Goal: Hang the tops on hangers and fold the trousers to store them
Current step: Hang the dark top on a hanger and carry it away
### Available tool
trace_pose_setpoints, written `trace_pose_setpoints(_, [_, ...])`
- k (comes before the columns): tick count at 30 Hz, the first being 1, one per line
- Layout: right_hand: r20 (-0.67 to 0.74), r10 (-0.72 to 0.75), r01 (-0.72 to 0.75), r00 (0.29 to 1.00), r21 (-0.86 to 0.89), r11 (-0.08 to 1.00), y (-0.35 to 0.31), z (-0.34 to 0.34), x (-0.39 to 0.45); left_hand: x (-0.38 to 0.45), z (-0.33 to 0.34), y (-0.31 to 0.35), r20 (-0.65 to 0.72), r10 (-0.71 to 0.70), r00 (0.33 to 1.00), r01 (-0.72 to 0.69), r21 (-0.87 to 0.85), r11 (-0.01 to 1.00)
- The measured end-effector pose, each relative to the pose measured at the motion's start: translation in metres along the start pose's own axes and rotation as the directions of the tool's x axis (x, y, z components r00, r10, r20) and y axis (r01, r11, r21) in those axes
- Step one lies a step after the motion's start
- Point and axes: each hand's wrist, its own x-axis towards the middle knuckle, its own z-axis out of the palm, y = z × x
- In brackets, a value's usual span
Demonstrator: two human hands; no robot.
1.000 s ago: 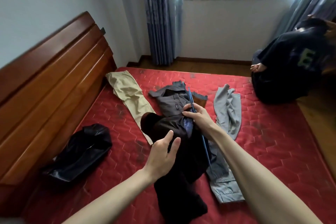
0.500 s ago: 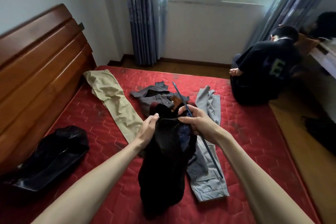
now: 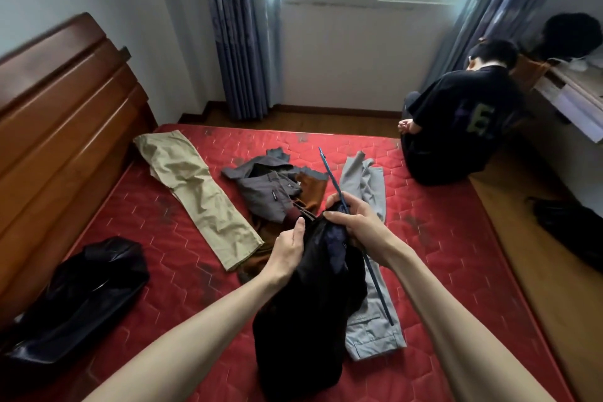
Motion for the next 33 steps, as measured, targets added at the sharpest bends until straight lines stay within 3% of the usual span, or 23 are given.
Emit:
trace_pose_setpoints(5, [-0.024, 0.003, -0.007, 1.000, -0.177, 0.984, -0.011, -0.016, -0.005, 0.008, -0.025, 0.026, -0.192, 0.031, 0.981, -0.035, -0.014, 0.999])
trace_pose_setpoints(12, [-0.148, -0.123, 0.072, 0.981, -0.310, 0.948, 0.013, 0.003, -0.019, -0.001, -0.059, 0.077, -0.068, 0.284, 0.956, -0.265, 0.206, 0.942])
trace_pose_setpoints(17, [-0.232, -0.202, 0.146, 0.952, -0.237, 0.960, 0.003, 0.004, -0.024, -0.015, -0.074, 0.089, -0.027, 0.433, 0.901, -0.405, 0.308, 0.861])
trace_pose_setpoints(21, [-0.157, -0.232, 0.183, 0.960, -0.276, 0.944, -0.023, -0.004, -0.011, -0.028, -0.085, 0.101, -0.019, 0.532, 0.847, -0.480, 0.406, 0.778])
trace_pose_setpoints(27, [0.218, -0.061, 0.113, 0.974, -0.236, 0.965, -0.046, 0.006, 0.002, -0.034, -0.105, 0.111, -0.142, 0.661, 0.736, -0.527, 0.493, 0.692])
trace_pose_setpoints(29, [0.252, -0.048, 0.101, 0.966, -0.202, 0.974, -0.039, 0.012, 0.003, -0.032, -0.113, 0.109, -0.201, 0.683, 0.702, -0.521, 0.510, 0.685])
trace_pose_setpoints(33, [0.228, -0.108, 0.177, 0.968, -0.306, 0.936, -0.024, 0.030, 0.006, -0.030, -0.119, 0.100, -0.283, 0.696, 0.660, -0.521, 0.494, 0.695])
